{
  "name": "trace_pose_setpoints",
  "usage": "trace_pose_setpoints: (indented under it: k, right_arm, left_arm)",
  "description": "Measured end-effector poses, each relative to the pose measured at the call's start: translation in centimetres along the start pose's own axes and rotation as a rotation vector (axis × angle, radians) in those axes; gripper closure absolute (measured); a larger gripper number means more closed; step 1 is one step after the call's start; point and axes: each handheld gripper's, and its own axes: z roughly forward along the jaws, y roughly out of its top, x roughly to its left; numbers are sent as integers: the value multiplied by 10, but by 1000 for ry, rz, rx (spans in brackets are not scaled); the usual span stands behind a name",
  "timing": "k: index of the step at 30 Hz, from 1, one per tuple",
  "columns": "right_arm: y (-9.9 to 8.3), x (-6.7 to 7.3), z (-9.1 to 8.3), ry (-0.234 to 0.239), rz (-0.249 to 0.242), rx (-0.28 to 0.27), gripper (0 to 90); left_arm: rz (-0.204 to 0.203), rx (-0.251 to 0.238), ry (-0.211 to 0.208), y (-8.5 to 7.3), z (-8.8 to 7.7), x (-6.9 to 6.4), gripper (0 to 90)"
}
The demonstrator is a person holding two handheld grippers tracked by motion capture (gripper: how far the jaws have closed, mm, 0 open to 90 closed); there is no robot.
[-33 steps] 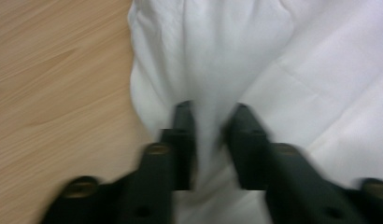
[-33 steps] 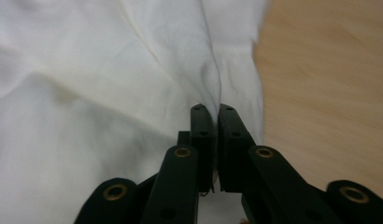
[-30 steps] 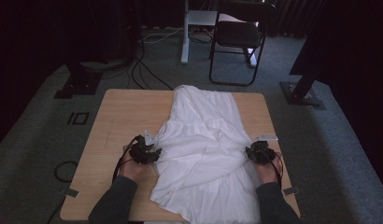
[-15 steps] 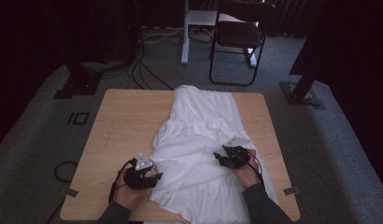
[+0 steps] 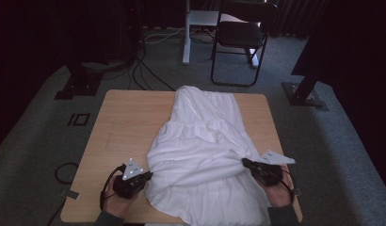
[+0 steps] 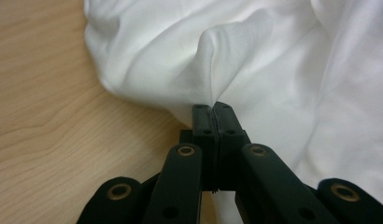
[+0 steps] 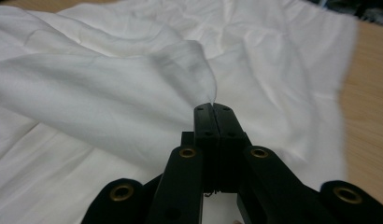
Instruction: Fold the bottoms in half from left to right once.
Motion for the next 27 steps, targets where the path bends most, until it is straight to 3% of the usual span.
trace_pose_setpoints:
  k: [1, 4, 6, 7, 8, 9, 10, 11, 13, 16, 19, 23, 24, 25, 27]
  right_arm:
    - [-8, -1, -20, 5, 7, -25, 892]
    - [-30, 0, -55, 29, 6, -66, 893]
    - [-48, -1, -71, 35, 9, -49, 895]
    - [-48, -1, -71, 35, 9, -49, 895]
    - [-58, -2, -76, 16, 2, -25, 893]
    - [-77, -10, -79, 50, 36, 22, 832]
    - [-82, -13, -80, 49, 51, 31, 757]
    - [-87, -16, -80, 41, 70, 43, 678]
    - [-90, -19, -80, 5, 95, 40, 618]
    - [-83, -17, -75, 14, 98, 14, 573]
    - [-65, -8, -49, 40, 65, 16, 512]
    - [-57, 3, -13, 74, -2, 93, 478]
    - [-56, 4, -1, 79, -3, 122, 461]
    - [-56, 4, -1, 79, -3, 122, 461]
    - [-58, 3, 23, 87, -6, 195, 442]
  left_arm:
    - [8, -21, -39, 0, -10, -5, 898]
    - [28, -28, -70, 0, -14, -13, 877]
    - [36, -21, -87, 1, -12, -14, 816]
    - [36, -21, -87, 1, -12, -14, 749]
    - [35, -15, -82, 2, -8, -14, 749]
    - [34, -13, -77, 2, -6, -14, 691]
    - [34, -8, -65, 3, -4, -13, 664]
    - [29, 1, -57, 4, -1, -12, 616]
    - [28, 13, -60, 5, 5, -12, 599]
    - [40, 30, -49, 6, 11, -14, 572]
    - [29, 50, -65, 5, 26, -15, 542]
    - [28, 82, -81, 1, 43, -17, 518]
    - [26, 86, -86, 0, 46, -18, 518]
    - [26, 86, -86, 0, 46, -18, 517]
    - [34, 122, -93, -6, 58, -21, 515]
